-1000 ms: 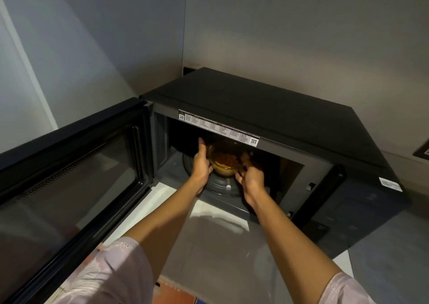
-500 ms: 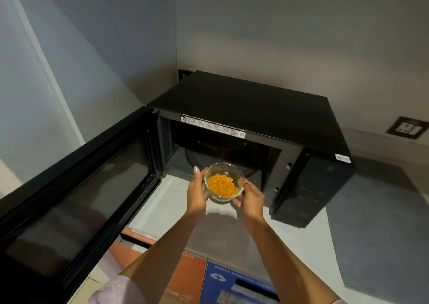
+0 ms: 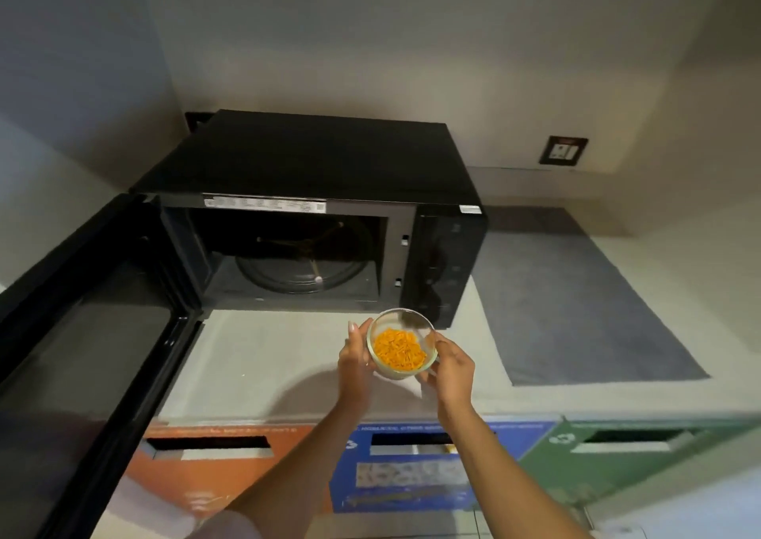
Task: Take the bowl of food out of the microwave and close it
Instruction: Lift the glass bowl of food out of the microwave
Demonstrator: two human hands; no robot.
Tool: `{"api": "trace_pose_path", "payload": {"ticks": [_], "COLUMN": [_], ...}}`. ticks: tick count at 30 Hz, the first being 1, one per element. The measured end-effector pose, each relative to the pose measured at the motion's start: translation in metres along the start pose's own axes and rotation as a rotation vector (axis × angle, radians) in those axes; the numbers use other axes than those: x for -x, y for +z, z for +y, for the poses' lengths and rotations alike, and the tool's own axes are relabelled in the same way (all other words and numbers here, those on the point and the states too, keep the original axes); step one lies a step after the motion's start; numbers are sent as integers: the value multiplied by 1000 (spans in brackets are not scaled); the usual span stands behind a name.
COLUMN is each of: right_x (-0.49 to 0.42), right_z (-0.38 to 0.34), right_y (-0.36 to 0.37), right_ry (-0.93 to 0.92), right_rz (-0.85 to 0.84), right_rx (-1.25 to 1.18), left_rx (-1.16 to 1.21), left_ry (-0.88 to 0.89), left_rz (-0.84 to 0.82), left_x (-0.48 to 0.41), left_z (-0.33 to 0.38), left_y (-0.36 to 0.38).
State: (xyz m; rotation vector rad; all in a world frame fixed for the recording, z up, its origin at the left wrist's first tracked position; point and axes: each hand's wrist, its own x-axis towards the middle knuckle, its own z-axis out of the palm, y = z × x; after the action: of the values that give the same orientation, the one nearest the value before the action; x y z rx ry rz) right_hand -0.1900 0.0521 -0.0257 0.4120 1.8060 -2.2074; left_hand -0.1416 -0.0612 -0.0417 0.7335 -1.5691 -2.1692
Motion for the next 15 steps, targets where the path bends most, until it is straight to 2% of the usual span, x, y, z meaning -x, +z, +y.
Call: {"api": "trace_pose_path", "payload": {"ticks": [10,15], "right_x": [-42,-77], "right_z": [-22,-61], "right_y": [-97,-142], "right_ry": [-57,-119], "right_rz": [232,294], "right_rx": [-52,-17], "left_rx": [-53,-39], "left_ry": [-78,-98], "left_rz": [-108,-190], "left_x": [8,-5], "left_z": [-39,-47], "left_y": [118,186]}}
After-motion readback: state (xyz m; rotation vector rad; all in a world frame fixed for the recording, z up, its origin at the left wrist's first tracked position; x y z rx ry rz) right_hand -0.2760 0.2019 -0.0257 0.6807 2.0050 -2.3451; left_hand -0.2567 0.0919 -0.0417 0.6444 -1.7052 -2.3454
